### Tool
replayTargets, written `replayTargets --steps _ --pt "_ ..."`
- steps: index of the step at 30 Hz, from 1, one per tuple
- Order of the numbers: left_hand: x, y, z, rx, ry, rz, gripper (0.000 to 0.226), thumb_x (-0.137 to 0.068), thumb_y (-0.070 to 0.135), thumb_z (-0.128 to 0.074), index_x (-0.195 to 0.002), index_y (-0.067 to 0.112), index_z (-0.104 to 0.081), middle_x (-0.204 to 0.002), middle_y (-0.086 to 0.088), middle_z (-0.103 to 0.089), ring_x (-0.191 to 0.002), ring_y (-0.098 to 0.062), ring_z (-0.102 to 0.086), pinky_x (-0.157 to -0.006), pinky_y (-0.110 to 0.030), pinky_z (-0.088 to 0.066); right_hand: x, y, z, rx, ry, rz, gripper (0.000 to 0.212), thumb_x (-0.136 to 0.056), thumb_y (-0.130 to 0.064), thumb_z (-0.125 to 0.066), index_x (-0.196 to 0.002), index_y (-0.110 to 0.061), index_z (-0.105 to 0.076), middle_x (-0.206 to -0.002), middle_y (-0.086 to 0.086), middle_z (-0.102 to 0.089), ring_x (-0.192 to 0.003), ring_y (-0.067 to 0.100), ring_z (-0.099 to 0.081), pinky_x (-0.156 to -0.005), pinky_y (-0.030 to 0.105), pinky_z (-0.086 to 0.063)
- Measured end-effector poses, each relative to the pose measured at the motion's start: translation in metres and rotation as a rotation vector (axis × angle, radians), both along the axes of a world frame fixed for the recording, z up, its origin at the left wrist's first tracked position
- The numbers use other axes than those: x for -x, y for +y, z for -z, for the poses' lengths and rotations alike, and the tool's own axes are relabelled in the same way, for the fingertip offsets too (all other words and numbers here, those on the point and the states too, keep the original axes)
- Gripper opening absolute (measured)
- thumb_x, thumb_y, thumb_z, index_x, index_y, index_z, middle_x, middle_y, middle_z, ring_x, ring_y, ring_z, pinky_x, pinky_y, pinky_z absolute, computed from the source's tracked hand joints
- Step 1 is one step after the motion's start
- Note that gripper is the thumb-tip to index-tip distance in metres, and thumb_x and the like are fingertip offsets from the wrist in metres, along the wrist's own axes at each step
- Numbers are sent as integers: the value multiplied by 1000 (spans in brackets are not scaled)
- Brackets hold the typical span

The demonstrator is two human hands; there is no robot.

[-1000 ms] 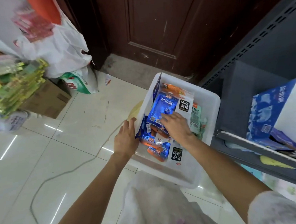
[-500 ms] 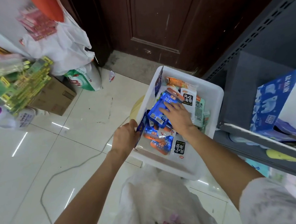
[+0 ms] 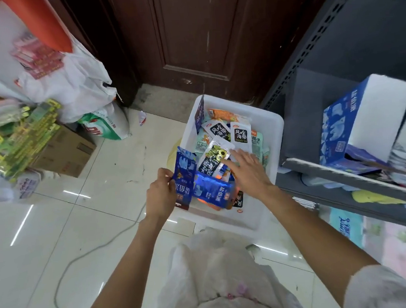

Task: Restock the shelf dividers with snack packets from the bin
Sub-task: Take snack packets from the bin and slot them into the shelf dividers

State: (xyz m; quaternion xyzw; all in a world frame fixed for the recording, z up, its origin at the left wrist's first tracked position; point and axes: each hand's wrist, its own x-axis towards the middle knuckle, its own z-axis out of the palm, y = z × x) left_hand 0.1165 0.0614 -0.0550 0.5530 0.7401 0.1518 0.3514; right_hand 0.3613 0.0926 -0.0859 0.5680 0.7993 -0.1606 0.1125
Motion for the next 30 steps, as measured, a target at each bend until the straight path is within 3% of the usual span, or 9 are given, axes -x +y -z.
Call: replayTargets --steps 4,7,11,14,17,22,25,28,30 --pt "1 -2 7 28 0 4 25 -94 6 -47 -118 11 -46 -114 -12 -68 -90 -36 -64 -66 -33 -45 11 -3 9 55 77 269 48 -92 -40 -54 -131 -14 -45 -131 10 -43 -123 25 -40 -100 41 -43" --pt "2 -3 7 44 8 -14 34 -92 6 -49 -125 12 -49 -114 -9 -68 -90 -30 -66 -65 -30 -43 33 -17 20 52 -73 175 53 -89 -50 -55 -128 -15 -49 -124 9 -47 -115 25 -45 -98 40 -41" --pt "3 -5 6 33 3 -23 36 -88 5 -50 -122 14 -56 -111 -7 -69 -88 -28 -66 -65 -29 -45 52 -42 35 96 -65 233 46 -90 -30 -61 -130 -16 -43 -128 8 -48 -119 25 -42 -97 37 -38" --pt "3 -6 4 -22 -59 -70 33 -89 4 -50 -120 14 -57 -111 -7 -69 -84 -30 -65 -66 -35 -52 53 -44 17 158 202 445 27 -91 -21 -58 -116 -15 -49 -115 4 -59 -106 22 -56 -79 32 -44" --pt "1 -2 -6 -96 -240 -155 31 -90 2 -52 -116 18 -57 -106 -4 -68 -81 -23 -67 -68 -39 -57 37 -49 -21 205 551 600 33 -90 -11 -60 -119 -17 -47 -107 -4 -59 -96 15 -58 -62 23 -40" --pt "-21 10 -39 -95 -723 -315 27 -92 -2 -53 -113 15 -58 -95 1 -67 -74 -8 -67 -57 -22 -54 -5 -69 -98 131 1037 954 27 -90 2 -55 -89 -23 -67 -99 3 -67 -86 15 -64 -65 17 -51" --pt "-43 20 -55 -59 -801 -266 21 -93 14 -58 -114 15 -58 -95 -3 -68 -75 -12 -70 -56 -25 -56 -27 -87 -141 123 1241 989 40 -86 16 -47 -99 -15 -69 -102 5 -71 -90 12 -69 -77 17 -53" --pt "-69 26 -69 20 -817 -169 20 -91 21 -61 -111 18 -60 -97 -5 -71 -78 -15 -71 -60 -29 -58 -46 -106 -161 -157 1074 966 44 -79 17 -59 -101 -19 -69 -89 -10 -74 -84 6 -69 -81 17 -52" --pt "-88 27 -81 74 -868 -116 22 -90 20 -63 -111 15 -62 -95 -6 -72 -78 -16 -71 -61 -28 -58 -61 -117 -166 -446 876 1036 27 -79 1 -71 -92 -22 -72 -78 -8 -72 -72 9 -66 -72 19 -50"
